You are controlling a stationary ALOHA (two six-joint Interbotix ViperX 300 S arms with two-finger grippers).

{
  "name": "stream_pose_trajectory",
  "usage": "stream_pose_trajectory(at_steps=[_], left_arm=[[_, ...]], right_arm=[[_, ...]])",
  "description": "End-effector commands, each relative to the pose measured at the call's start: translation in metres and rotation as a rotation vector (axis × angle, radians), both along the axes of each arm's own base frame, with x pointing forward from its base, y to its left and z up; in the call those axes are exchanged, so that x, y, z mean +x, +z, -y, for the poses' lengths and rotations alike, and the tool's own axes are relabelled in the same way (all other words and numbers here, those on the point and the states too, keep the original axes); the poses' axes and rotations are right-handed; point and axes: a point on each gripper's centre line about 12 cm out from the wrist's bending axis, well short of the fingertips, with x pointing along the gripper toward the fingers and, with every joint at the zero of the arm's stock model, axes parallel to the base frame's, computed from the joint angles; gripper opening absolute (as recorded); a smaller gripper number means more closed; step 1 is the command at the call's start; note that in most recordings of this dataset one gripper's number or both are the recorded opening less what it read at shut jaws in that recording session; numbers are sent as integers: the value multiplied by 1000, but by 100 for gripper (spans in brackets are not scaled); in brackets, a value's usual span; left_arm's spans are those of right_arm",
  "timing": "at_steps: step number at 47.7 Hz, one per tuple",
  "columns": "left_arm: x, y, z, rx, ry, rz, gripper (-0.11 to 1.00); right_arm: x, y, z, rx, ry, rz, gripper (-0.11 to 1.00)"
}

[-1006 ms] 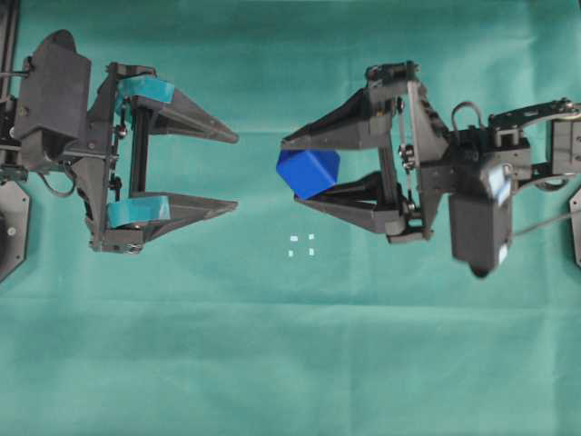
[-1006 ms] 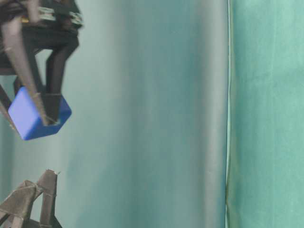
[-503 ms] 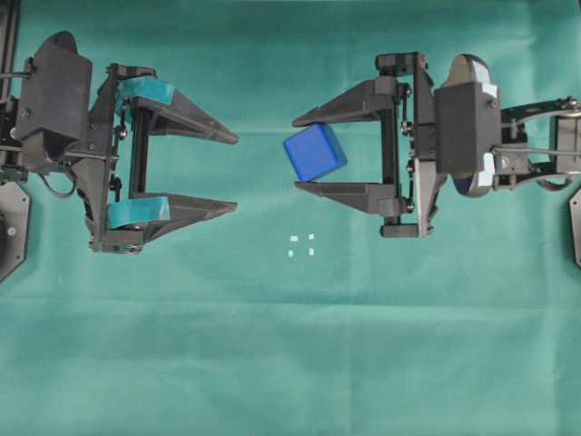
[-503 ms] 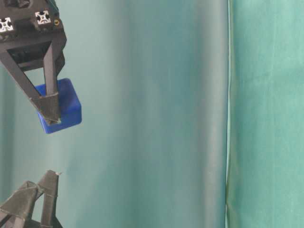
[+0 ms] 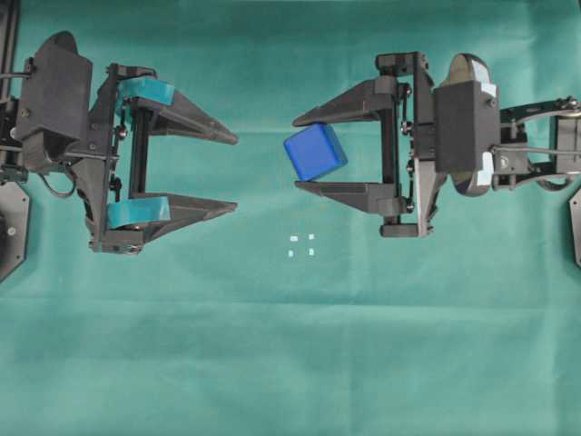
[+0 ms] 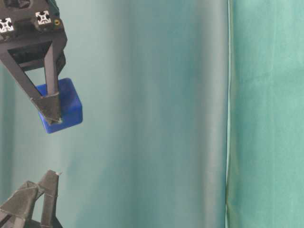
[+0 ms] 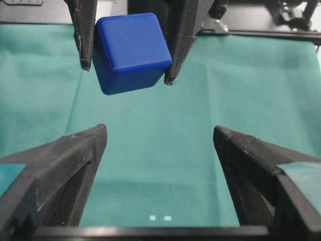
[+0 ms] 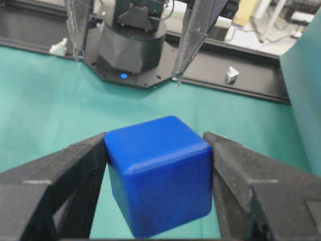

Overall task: Handover the blue block to the right arm after grasping it with the left arm, then place it in the designated position.
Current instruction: 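Pull the cube away from the left gripper with the right gripper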

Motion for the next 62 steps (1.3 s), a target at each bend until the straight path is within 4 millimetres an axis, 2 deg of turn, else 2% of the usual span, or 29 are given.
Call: stream_pose_trajectory(at_steps=[1, 45, 62], left_arm=[[0, 10, 0, 0, -2, 29, 100], [0, 10, 0, 0, 0, 28, 100], [0, 10, 0, 0, 0, 28, 100]], right_arm=[[-2, 17, -1, 4, 3, 44, 62], [-3, 17, -4, 8, 5, 41, 62], [-6, 5, -4, 30, -57, -54, 62]])
